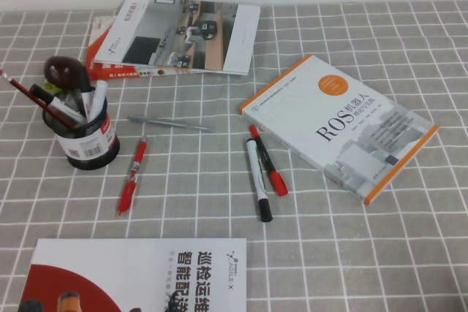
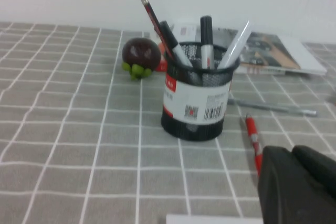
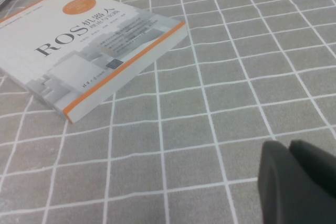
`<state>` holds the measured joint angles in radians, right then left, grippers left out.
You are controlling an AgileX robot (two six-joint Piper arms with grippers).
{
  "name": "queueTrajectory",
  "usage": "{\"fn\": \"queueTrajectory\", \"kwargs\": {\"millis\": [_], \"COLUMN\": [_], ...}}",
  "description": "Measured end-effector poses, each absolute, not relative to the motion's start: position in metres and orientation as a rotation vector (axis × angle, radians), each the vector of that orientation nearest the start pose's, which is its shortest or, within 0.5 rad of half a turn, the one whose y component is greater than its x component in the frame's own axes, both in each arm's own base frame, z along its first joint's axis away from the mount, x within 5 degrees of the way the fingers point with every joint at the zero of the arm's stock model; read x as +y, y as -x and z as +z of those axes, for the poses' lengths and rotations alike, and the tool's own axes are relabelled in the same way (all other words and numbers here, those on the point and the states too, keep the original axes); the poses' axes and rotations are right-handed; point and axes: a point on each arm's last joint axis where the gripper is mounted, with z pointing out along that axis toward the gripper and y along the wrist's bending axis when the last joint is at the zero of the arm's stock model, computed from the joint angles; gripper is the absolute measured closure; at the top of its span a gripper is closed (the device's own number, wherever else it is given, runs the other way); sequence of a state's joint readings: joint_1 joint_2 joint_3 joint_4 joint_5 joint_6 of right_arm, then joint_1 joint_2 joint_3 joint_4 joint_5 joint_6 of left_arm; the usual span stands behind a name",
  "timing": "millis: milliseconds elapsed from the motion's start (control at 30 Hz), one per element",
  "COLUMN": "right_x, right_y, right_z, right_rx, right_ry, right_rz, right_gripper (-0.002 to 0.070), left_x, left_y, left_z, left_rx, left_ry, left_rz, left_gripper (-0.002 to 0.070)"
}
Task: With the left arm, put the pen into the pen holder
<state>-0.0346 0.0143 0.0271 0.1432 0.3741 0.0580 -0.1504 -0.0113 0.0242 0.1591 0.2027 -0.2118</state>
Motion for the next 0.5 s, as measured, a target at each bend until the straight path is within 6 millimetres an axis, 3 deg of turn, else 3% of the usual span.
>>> {"fn": "queueTrajectory", "kwargs": {"millis": [500], "right_x": [0.003], "right_y": [-0.054], "right_z": [0.170], "right_rx": [1.890], "right_ry": [-0.179], "right_rz": [0.156], "right_gripper": [0.0691], "left_x": [-0.001], "left_y": [-0.053], "left_z": [0.172], "left_rx": [1.867], "left_ry": [-0.066], "left_rz": [-0.057], "left_gripper": [0.0678]}}
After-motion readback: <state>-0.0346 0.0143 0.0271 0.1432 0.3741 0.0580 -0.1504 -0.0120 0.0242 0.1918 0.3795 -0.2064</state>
